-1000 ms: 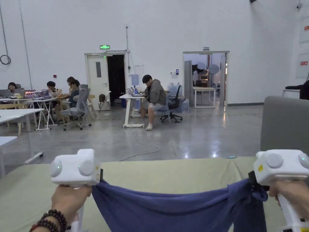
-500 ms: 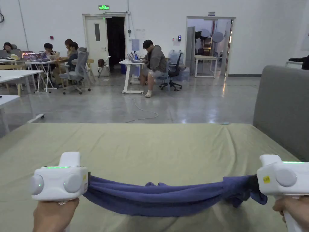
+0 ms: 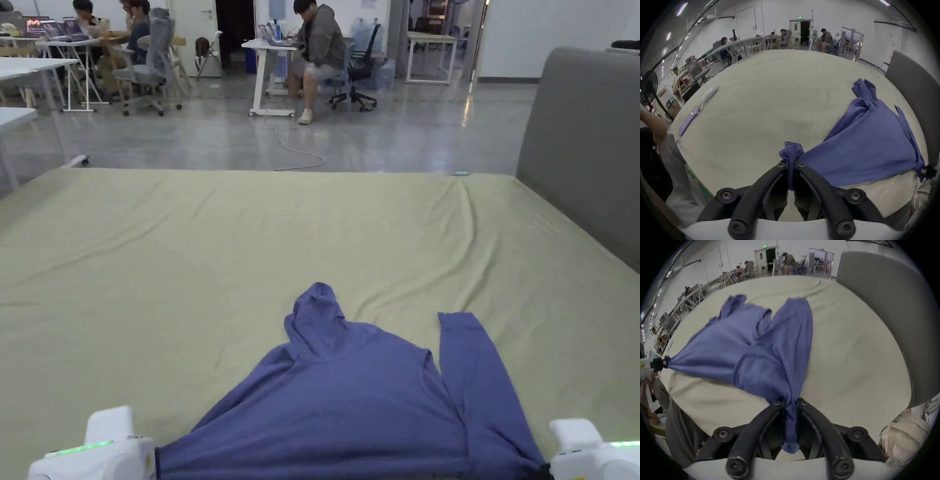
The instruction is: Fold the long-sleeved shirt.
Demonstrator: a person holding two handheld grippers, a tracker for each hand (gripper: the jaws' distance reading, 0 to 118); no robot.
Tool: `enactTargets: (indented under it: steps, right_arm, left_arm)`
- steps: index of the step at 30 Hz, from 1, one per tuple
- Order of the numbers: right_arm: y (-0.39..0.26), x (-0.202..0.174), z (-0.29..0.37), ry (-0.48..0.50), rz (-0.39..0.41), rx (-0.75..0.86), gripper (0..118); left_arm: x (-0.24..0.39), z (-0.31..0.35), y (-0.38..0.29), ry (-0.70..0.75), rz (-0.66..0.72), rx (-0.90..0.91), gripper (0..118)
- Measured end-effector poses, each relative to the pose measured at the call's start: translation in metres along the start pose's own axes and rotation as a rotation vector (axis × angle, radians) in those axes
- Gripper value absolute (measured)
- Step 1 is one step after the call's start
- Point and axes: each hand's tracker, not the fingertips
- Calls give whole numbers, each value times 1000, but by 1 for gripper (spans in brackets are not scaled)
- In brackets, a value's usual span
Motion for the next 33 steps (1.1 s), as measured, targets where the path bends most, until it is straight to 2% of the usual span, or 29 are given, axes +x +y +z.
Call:
enactTargets:
  steps: [4, 5, 6, 7, 8, 9, 12, 13, 14, 15, 16, 17, 18, 21, 24, 26, 27, 29, 30, 31, 33]
  right_arm:
    - [-2, -1, -7, 6, -12, -12, 10]
    - [1, -2, -1, 5, -10, -9, 23]
    - [5, -2, 5, -11, -14, 0, 47]
    - [11, -2, 12, -47, -32, 19, 91]
    - [18, -2, 20, -90, -52, 44, 109]
    - [27, -3, 32, -114, -62, 75, 111]
    - [57, -12, 59, -162, -89, 122, 110]
    - [66, -16, 66, -164, -90, 113, 109]
    - [74, -19, 73, -154, -90, 108, 103]
    - [78, -22, 78, -98, -82, 124, 79]
    - [79, -24, 83, -51, -76, 177, 11]
    - [81, -27, 85, -30, -66, 204, 0]
    - [79, -30, 83, -39, -95, 193, 0]
    - [78, -34, 89, -82, -29, 192, 0]
    - [76, -37, 88, -65, -27, 190, 0]
    - [78, -38, 85, -22, -49, 184, 0]
    - [77, -38, 86, -17, -46, 184, 0]
    - [73, -38, 89, -15, -43, 186, 0]
    - [75, -42, 85, -14, -45, 183, 0]
    - [74, -42, 85, -4, -52, 178, 0]
    - [71, -40, 84, 15, -48, 167, 0]
  left_arm:
    - [-1, -16, -13, -11, -12, -56, 0]
    - [-1, -14, -14, -21, 8, -65, 7]
    - [-2, -12, -14, -21, 14, -54, 25]
    - [0, -9, -13, 5, 8, -36, 76]
    - [3, 0, -14, 29, -10, -23, 109]
    - [4, 3, -10, 35, -27, -25, 118]
    - [14, 31, 5, 22, -36, 47, 118]
    - [17, 37, 10, 1, -38, 63, 118]
    - [21, 43, 14, -13, -45, 74, 118]
    - [24, 49, 19, -21, -47, 71, 115]
    - [20, 55, 23, -40, -31, 58, 82]
    - [19, 64, 24, -100, -10, 85, 21]
    - [19, 69, 25, -137, -1, 104, 0]
    - [15, 78, 28, -84, -10, 104, 0]
    - [7, 87, 27, -125, 45, 105, 0]
    - [6, 84, 24, -97, 69, 96, 10]
    - [4, 79, 20, -68, 87, 83, 10]
    - [-5, 61, 12, -73, 132, 22, 61]
    - [-4, 51, 6, -44, 142, -24, 80]
    - [-4, 43, 1, -37, 150, -71, 86]
    - [-9, 21, -6, -29, 151, -162, 86]
